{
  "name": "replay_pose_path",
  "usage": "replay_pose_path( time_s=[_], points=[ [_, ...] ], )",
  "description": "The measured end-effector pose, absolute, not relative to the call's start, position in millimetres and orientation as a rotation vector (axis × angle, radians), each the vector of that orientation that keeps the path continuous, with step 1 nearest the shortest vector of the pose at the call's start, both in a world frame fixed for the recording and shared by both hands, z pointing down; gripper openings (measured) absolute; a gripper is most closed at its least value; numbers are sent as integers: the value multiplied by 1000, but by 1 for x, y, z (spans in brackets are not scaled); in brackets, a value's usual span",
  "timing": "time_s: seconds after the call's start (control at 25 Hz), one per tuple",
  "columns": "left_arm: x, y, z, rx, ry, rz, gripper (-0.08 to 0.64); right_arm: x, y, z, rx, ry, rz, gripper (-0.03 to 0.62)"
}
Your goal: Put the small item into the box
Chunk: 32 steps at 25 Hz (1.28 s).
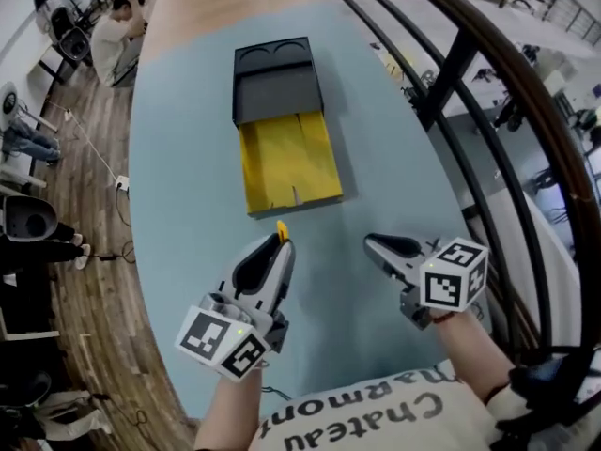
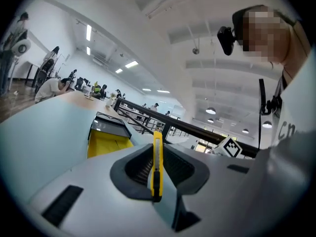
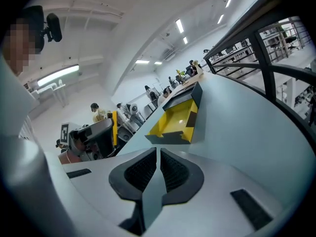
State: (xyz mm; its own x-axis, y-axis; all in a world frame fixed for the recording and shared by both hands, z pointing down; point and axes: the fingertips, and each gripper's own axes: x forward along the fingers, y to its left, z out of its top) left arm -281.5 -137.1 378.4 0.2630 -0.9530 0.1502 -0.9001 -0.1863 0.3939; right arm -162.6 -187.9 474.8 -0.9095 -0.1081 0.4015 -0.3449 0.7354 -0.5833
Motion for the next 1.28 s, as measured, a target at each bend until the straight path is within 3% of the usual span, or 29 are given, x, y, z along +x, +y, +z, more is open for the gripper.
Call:
replay_pose_path(
  time_s=[0.68, 1.0, 1.28],
  points=[
    [-308, -214, 398, 2336, -1651, 389, 60, -156, -183, 502, 370, -2561, 1055, 51],
    [-313, -233, 419, 2412, -1537, 837, 60, -148, -189, 497, 402, -2566, 1060, 51],
    [-317, -254, 442, 2401, -1432, 1003, 60, -142, -190, 502, 426, -2555, 1079, 51]
  ],
)
